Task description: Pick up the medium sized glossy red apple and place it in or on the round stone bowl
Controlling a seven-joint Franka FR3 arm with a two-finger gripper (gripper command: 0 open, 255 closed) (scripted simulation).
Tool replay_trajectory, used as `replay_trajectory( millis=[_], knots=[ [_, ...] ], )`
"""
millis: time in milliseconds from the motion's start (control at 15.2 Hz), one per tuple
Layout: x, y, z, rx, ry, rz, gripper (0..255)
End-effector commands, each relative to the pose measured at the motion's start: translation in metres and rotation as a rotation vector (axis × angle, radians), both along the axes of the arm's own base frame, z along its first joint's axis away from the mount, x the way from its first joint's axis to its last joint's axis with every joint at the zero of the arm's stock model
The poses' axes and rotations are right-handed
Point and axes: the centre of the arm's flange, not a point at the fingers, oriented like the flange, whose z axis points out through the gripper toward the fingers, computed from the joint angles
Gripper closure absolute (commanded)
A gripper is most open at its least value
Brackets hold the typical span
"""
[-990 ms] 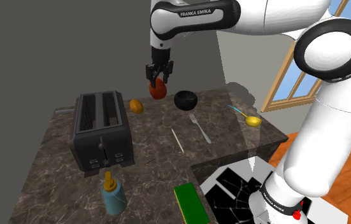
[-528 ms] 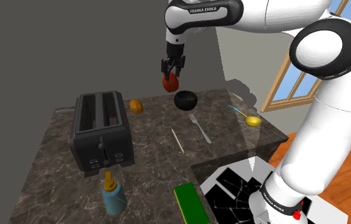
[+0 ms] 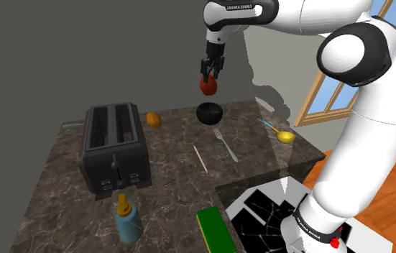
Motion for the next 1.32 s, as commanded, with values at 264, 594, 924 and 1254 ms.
replay_trajectory(
  millis=[264, 594, 924, 1254],
  knots=[
    [0.001, -0.046, -0.013, 0.000, 0.000, 0.001, 255],
    [0.001, -0.046, -0.039, 0.000, 0.000, 0.001, 255],
    [0.001, -0.046, -0.066, 0.000, 0.000, 0.001, 255],
    [0.001, -0.046, -0.092, 0.000, 0.000, 0.001, 255]
  ],
)
